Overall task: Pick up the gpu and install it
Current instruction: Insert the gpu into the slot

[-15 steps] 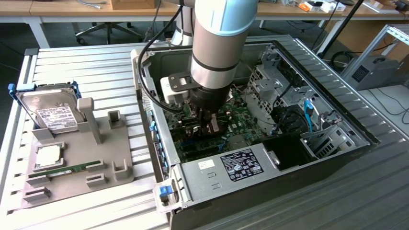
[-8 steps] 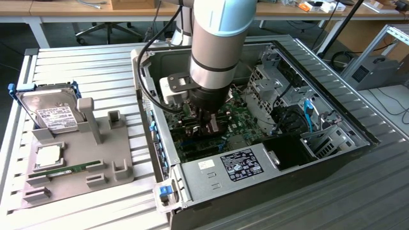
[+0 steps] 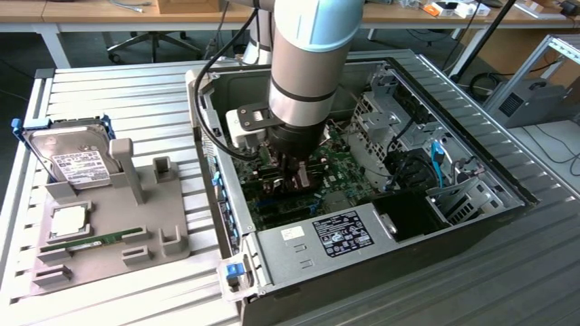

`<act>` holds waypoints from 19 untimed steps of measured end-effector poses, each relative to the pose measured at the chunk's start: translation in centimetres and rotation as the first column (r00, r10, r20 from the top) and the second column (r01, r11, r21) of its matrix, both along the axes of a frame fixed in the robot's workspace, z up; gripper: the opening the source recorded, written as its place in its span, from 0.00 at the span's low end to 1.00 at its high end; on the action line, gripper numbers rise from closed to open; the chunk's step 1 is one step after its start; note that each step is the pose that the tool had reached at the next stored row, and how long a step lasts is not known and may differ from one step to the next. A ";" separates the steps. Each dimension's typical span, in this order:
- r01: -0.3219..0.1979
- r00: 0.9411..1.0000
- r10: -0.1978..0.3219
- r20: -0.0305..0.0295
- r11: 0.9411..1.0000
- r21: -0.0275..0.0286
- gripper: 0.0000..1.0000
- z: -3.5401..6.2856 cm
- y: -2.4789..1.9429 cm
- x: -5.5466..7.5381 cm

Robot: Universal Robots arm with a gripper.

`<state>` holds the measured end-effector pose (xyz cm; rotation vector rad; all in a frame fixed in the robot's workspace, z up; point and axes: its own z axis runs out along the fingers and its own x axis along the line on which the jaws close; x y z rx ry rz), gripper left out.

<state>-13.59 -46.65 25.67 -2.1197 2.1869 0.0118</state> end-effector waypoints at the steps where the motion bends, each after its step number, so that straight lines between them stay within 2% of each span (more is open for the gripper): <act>1: 0.000 1.000 0.000 0.000 1.000 0.000 0.27 0.00 0.00 0.0; 11: 0.000 1.000 0.000 0.000 1.000 0.000 0.27 0.00 0.00 0.0; 13: 0.000 1.000 0.000 0.001 1.000 0.002 0.28 -0.09 0.03 0.0; 14: 0.000 1.000 0.000 0.001 1.000 0.001 0.28 -0.07 0.02 0.0; 15: 0.000 1.000 0.000 0.001 1.000 0.001 0.34 -0.05 0.01 0.0; 19: 0.000 1.000 0.000 0.000 1.000 0.000 0.34 0.04 0.00 0.0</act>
